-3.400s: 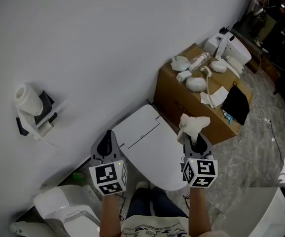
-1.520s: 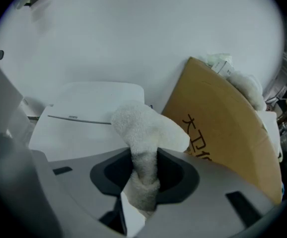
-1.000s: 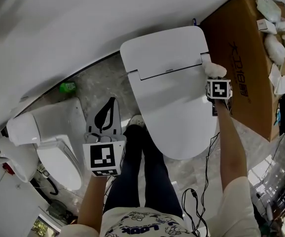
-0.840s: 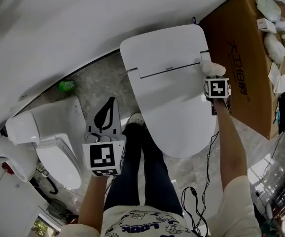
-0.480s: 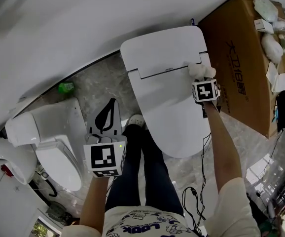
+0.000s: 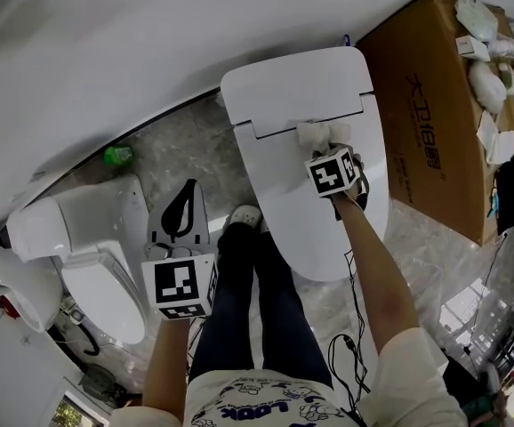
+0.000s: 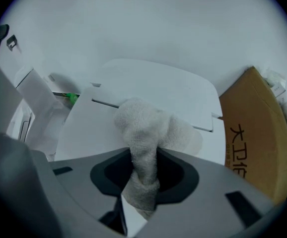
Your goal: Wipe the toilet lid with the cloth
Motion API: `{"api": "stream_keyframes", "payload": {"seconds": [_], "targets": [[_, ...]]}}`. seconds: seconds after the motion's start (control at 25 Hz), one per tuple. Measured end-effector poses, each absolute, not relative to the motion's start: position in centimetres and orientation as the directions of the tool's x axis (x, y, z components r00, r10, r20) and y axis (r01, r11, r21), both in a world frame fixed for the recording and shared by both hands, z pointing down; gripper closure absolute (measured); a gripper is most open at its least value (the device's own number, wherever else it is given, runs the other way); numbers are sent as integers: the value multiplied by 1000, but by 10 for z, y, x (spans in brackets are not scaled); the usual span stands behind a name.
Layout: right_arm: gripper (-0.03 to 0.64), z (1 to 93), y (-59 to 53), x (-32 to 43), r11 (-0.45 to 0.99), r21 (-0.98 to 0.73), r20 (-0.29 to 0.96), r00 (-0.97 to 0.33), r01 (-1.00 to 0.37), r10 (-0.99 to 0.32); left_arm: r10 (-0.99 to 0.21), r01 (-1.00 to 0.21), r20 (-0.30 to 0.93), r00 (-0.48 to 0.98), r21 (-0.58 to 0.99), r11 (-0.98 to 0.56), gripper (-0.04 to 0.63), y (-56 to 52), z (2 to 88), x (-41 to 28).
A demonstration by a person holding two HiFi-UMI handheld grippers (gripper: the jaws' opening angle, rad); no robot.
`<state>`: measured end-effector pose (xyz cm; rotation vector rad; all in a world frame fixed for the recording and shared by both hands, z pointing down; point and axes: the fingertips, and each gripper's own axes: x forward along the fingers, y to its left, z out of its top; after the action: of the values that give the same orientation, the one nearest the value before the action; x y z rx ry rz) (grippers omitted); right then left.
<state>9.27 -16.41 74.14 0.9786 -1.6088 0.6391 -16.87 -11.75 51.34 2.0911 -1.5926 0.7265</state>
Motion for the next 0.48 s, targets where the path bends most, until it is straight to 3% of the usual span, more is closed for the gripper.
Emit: {"api": "stream_keyframes", "payload": {"seconds": [0.48], "targets": [[505, 740, -118, 9, 608, -19, 959, -187, -794, -214, -763, -974, 621, 181, 5, -227, 586, -103, 512, -188]]}}
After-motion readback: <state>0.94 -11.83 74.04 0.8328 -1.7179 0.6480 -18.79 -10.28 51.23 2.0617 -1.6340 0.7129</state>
